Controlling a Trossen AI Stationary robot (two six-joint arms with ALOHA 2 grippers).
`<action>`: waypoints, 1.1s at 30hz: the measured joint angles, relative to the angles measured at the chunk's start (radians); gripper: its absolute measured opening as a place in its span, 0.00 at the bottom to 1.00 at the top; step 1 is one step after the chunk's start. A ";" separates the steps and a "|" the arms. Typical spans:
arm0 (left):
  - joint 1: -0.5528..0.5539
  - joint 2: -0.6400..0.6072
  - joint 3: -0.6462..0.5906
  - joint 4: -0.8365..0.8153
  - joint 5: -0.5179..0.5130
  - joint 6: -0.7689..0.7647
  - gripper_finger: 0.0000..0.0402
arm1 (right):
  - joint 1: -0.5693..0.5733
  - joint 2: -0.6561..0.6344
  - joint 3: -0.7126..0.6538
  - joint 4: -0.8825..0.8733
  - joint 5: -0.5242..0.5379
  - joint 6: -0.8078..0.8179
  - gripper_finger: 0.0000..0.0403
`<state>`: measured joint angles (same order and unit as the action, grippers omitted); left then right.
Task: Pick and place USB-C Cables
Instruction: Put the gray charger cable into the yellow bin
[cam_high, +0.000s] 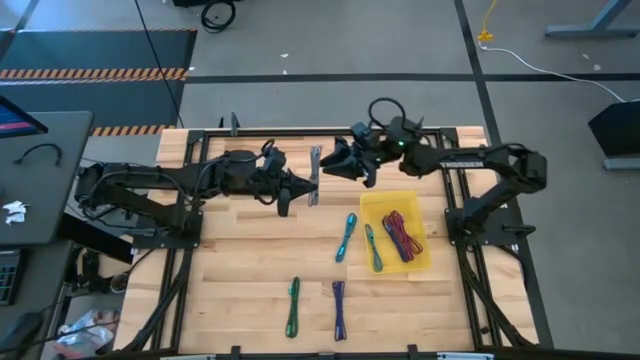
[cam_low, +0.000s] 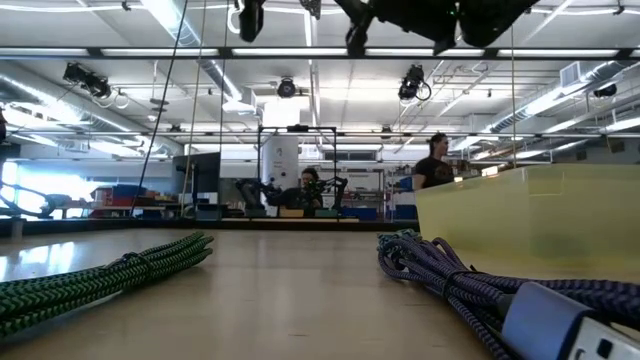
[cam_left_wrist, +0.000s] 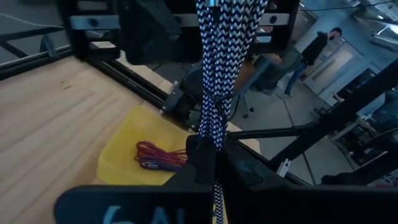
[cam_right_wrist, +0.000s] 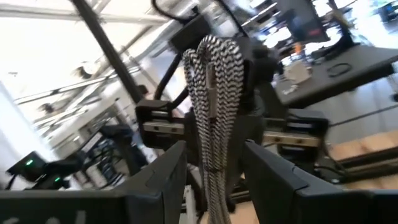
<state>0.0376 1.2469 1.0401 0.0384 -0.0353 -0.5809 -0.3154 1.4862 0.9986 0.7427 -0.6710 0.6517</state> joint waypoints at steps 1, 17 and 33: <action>0.000 0.000 0.000 0.003 0.000 0.012 0.02 | 0.002 0.017 0.021 0.000 -0.022 0.000 0.40; -0.001 0.000 0.000 0.016 0.004 0.029 0.02 | 0.020 0.166 0.219 -0.008 -0.159 0.035 0.16; 0.002 0.002 -0.003 0.179 0.048 0.165 0.25 | -0.074 0.142 0.224 -0.089 -0.200 0.007 0.04</action>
<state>0.0395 1.2488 1.0374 0.2169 0.0130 -0.4157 -0.3899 1.6281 1.2229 0.6535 -0.8708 0.6586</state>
